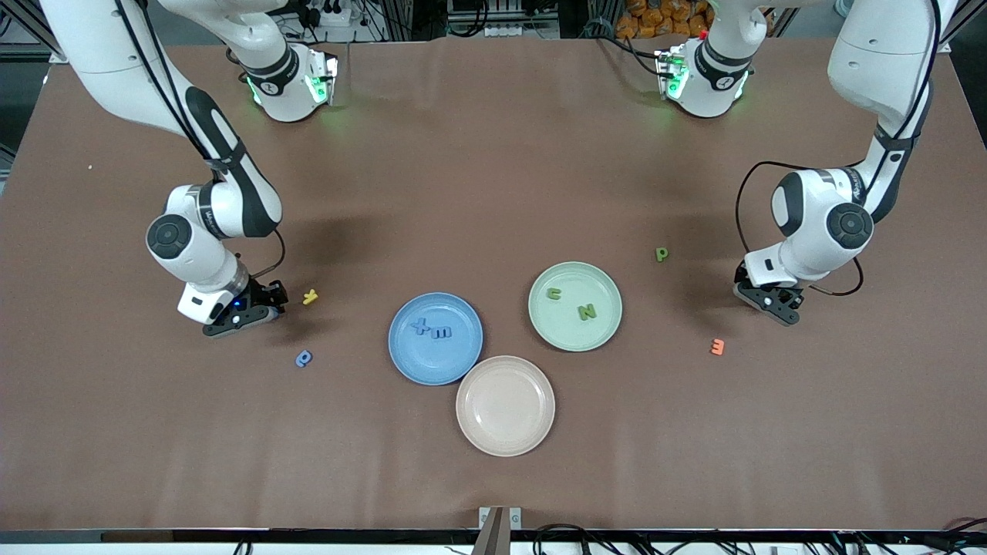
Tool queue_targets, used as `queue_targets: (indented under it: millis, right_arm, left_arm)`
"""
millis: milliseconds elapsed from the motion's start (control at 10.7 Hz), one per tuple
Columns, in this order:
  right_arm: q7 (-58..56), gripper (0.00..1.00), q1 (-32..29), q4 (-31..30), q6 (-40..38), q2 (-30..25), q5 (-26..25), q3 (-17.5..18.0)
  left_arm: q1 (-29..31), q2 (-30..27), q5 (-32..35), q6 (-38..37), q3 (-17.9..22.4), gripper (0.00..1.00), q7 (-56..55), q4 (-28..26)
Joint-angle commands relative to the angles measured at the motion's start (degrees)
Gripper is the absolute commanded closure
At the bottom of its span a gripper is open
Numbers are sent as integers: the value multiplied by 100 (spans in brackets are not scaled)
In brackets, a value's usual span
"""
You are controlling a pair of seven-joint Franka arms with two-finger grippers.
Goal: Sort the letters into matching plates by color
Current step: 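Close both grippers on the blue G and green B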
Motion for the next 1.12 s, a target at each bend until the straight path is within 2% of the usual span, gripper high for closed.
queue_targets:
  millis: [0, 187, 280, 374, 467, 748, 841, 1028]
  right_arm:
    - [-58, 49, -52, -66, 115, 9, -63, 49]
    - [-49, 60, -44, -66, 106, 9, -63, 57]
    - [-49, 68, -44, -66, 106, 9, -63, 49]
    - [-23, 72, -35, -66, 106, 9, -63, 57]
    - [3, 78, -35, -66, 97, 9, -63, 57]
    - [56, 80, -26, 4, -7, -43, -55, 75]
    - [48, 80, -35, 109, -226, -122, -37, 84]
    - [169, 81, -35, 521, -1190, -350, 7, 93]
  left_arm:
    - [-61, 51, -127, 111, 40, 76, -58, 12]
    - [-61, 51, -127, 103, 40, 91, -58, 30]
    - [-61, 42, -127, 103, 40, 97, -58, 38]
    - [-61, 42, -127, 103, 40, 100, -58, 56]
    - [-61, 33, -127, 103, 31, 100, -67, 65]
    - [-70, 7, -127, 85, 14, 100, -58, 178]
    - [-70, -19, -127, 68, 14, 100, -102, 240]
    - [-96, -63, -127, 6, -65, 100, -268, 337]
